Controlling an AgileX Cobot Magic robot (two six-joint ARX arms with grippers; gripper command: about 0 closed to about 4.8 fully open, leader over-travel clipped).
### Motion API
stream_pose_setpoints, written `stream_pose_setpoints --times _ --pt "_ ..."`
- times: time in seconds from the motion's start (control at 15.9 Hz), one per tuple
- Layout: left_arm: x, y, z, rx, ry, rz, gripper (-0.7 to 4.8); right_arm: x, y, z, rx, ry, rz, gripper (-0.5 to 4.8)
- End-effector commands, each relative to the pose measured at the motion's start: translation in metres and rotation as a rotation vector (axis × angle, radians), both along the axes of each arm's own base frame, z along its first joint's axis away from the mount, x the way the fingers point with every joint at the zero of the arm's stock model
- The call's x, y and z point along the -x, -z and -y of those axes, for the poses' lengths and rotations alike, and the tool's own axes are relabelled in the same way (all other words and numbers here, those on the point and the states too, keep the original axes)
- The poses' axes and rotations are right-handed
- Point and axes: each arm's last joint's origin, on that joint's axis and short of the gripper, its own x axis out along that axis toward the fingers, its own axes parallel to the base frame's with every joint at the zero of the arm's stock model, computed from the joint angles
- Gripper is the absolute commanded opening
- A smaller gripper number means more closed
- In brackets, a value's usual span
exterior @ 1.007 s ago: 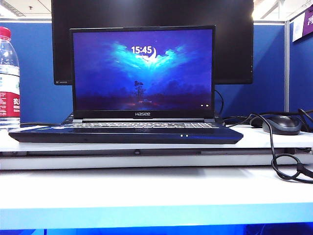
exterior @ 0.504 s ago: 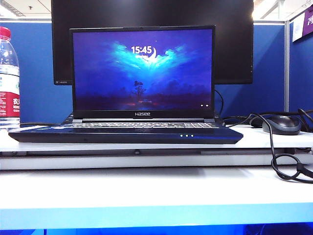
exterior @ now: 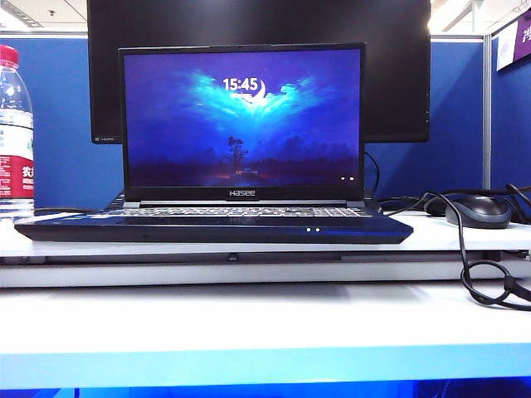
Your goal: Open the lid of the black laptop.
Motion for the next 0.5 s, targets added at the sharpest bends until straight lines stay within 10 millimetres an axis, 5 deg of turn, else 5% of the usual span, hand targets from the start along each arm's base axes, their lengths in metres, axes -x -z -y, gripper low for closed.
stream_pose_setpoints --times 0.06,0.5 --pt "0.0 -0.001 0.0 -0.004 0.002 0.008 -0.03 -0.002 0.01 0.005 0.012 0.057 0.049 -0.01" --pt "0.0 -0.001 0.0 -0.004 0.002 0.007 -0.03 -0.009 0.042 0.005 0.0 0.074 0.08 -0.01"
